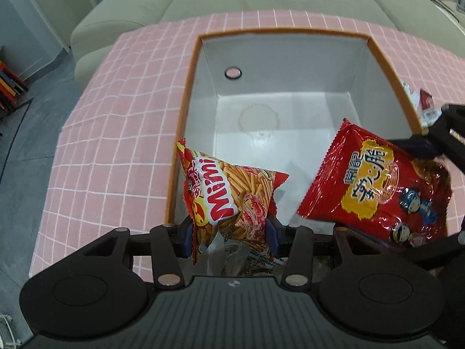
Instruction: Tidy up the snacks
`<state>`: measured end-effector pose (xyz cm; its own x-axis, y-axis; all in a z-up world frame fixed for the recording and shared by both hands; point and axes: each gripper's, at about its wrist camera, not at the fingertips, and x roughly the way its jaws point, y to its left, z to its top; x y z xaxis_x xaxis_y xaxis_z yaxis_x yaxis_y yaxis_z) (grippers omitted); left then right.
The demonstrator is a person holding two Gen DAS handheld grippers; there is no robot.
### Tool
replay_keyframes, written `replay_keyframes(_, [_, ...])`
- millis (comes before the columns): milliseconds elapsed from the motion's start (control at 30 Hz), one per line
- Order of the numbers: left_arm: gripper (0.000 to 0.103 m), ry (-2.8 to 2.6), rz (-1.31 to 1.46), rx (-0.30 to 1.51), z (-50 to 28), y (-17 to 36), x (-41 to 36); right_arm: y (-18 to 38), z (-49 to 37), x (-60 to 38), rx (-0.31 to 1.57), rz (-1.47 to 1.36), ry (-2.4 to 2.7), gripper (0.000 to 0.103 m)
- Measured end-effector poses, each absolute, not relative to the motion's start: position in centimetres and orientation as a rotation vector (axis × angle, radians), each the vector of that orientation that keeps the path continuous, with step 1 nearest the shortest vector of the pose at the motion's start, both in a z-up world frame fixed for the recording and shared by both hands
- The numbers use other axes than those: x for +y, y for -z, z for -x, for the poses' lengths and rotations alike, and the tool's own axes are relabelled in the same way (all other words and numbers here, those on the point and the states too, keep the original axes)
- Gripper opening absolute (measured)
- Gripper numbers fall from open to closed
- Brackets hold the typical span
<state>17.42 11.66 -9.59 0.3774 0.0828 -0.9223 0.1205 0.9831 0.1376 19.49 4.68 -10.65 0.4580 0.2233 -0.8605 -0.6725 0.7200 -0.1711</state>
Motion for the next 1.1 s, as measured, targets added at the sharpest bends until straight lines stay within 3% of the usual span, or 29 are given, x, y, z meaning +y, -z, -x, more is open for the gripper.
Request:
replay_keyframes(667, [0.055,0.087,-0.301,1.247,-19.8,11.7,10.0,13.7,-21.3,5.3,1.061,0.579,-0.729,0.072])
replay_keyframes(967, [0.072,0.075,-0.296,1.236,-19.6,11.4,10.3,13.3,-21.5,5.5,1.075,0.551,-0.741,0.076])
replay_keyframes(1100, [0.074,0.067,-0.269,1.224,-19.1,10.8,10.7,12.5,-21.2,5.5,1.058,0.534,-0.732,0.089])
